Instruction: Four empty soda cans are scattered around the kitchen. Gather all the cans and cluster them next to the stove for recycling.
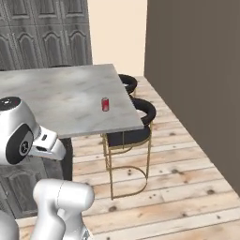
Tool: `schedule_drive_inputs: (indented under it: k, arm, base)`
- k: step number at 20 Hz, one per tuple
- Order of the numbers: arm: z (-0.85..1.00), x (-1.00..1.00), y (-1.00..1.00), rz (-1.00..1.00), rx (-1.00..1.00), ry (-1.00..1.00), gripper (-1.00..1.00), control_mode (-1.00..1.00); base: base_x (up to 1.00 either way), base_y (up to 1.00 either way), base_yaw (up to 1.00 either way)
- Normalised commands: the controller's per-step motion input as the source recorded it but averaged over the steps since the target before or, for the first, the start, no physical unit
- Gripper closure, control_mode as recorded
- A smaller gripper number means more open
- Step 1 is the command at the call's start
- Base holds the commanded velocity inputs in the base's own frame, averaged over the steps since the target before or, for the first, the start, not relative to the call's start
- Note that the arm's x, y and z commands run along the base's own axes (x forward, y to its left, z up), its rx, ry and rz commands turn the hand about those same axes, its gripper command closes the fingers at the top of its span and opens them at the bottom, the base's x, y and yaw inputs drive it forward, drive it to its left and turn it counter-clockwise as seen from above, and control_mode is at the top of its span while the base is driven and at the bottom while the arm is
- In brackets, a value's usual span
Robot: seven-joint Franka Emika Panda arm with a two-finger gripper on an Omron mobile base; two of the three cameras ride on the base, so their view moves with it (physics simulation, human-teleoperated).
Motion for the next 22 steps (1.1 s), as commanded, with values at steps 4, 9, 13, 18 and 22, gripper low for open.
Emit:
schedule_drive_inputs:
  k: [4, 9, 13, 18, 22]
  arm:
    - [0.00, 0.00, 0.00, 0.00, 0.00, 0.00, -1.00, 1.00]
    - [0.00, 0.00, 0.00, 0.00, 0.00, 0.00, -1.00, 1.00]
    - [0.00, 0.00, 0.00, 0.00, 0.00, 0.00, -1.00, 1.00]
    - [0.00, 0.00, 0.00, 0.00, 0.00, 0.00, -1.00, 1.00]
    - [0.00, 0.00, 0.00, 0.00, 0.00, 0.00, -1.00, 1.00]
  base:
    - [0.02, -0.78, 0.39]
    - [0.18, -0.50, 0.18]
    - [0.35, -0.13, 0.09]
    - [0.35, 0.00, 0.10]
    - [0.47, 0.00, 0.10]
